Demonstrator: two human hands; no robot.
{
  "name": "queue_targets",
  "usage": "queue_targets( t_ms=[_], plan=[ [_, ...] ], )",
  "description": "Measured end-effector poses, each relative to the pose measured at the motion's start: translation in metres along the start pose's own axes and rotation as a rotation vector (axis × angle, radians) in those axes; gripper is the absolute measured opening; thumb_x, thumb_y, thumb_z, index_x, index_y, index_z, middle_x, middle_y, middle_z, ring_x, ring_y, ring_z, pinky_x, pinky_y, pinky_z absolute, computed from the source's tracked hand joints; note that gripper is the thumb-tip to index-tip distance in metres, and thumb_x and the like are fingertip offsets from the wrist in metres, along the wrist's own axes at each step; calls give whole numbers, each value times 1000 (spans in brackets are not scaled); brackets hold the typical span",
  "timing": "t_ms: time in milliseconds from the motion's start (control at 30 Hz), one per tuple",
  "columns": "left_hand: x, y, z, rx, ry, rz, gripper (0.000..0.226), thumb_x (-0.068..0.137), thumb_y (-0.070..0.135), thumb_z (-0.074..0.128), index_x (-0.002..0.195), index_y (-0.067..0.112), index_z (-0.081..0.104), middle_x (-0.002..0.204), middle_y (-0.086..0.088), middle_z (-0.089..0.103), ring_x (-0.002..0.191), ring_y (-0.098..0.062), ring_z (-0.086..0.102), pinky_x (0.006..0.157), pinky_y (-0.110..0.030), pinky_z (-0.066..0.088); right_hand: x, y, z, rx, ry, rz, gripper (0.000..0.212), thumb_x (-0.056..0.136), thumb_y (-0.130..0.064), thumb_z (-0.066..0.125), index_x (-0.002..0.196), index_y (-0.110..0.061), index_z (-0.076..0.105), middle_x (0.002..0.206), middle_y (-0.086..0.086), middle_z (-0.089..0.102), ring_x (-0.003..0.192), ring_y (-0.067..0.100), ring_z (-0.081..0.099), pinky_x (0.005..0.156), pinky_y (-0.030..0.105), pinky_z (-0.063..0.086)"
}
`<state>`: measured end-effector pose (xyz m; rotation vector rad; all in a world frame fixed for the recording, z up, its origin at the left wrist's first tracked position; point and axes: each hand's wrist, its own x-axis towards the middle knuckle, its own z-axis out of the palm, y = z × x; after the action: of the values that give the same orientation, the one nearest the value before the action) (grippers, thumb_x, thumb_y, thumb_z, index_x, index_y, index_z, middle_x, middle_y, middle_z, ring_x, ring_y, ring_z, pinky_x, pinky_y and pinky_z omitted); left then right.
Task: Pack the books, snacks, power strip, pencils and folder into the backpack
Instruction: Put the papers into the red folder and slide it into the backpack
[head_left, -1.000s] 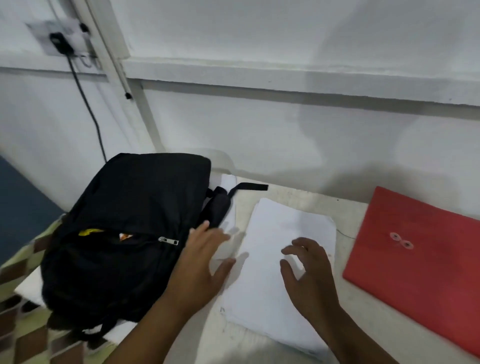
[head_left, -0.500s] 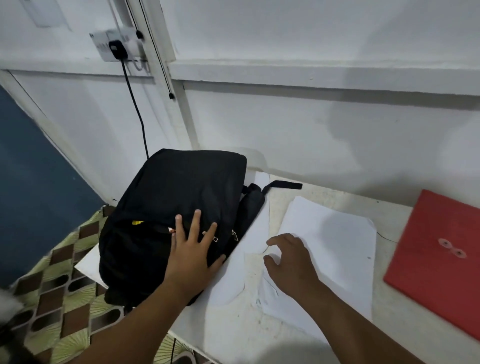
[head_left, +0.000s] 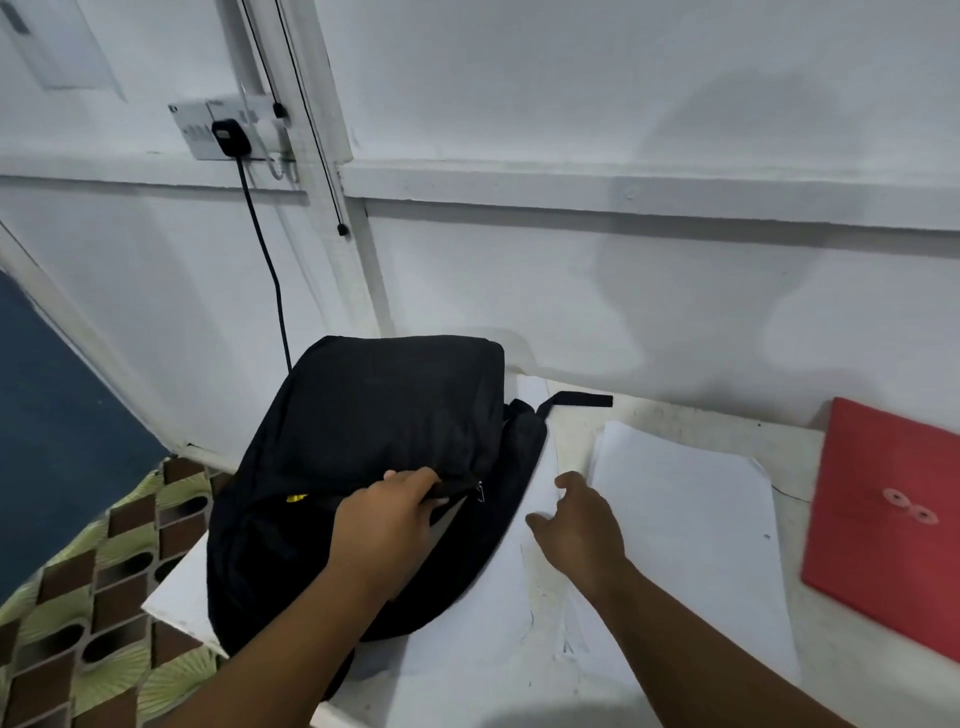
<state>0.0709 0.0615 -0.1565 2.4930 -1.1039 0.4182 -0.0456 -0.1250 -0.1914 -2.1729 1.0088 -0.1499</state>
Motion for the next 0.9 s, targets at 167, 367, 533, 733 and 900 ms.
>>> queue_targets(
  t_ms=[167, 367, 533, 733, 900],
  plan=[
    [13, -17, -5, -157, -17, 88, 7, 80, 22, 77, 81, 24, 71, 65, 13, 61, 66, -13, 54, 59, -34, 49, 12, -12, 4, 154, 22, 38, 62, 85, -12, 75, 139, -5, 44, 70, -4, 54, 69, 9, 57, 59, 11, 39],
    [26, -25, -12, -335, -192, 108, 36, 90, 30, 70, 123, 30, 55, 86, 25, 52, 82, -3, 55, 77, -23, 49, 24, -15, 11, 380, 64, 187, 70, 78, -2, 69, 140, -10, 39, 106, 10, 58, 79, 16, 60, 51, 17, 43],
    [28, -25, -3, -163, -243, 223, 46, 100, 48, 29, 146, 45, 33, 99, 16, 62, 85, -5, 60, 73, -27, 53, 28, -12, 9, 399, 23, 115, 57, 88, -5, 66, 138, -13, 40, 83, -6, 52, 69, 5, 53, 45, 10, 40],
    [27, -7, 3, -48, -83, 216, 40, 97, 54, 36, 115, 30, 64, 91, 12, 55, 82, -11, 52, 71, -35, 51, 31, -7, 15, 423, -1, 83, 54, 90, -5, 60, 137, -23, 41, 91, 1, 59, 76, 17, 63, 65, 32, 61],
    [34, 19, 17, 191, -48, 77, 92, 70, 94, 39, 128, 26, 60, 133, -10, 51, 126, -36, 45, 97, -49, 36, 30, -3, 13, 472, -21, 86, 56, 91, -6, 63, 138, -25, 39, 97, -5, 54, 81, 17, 62, 66, 36, 63]
  ],
)
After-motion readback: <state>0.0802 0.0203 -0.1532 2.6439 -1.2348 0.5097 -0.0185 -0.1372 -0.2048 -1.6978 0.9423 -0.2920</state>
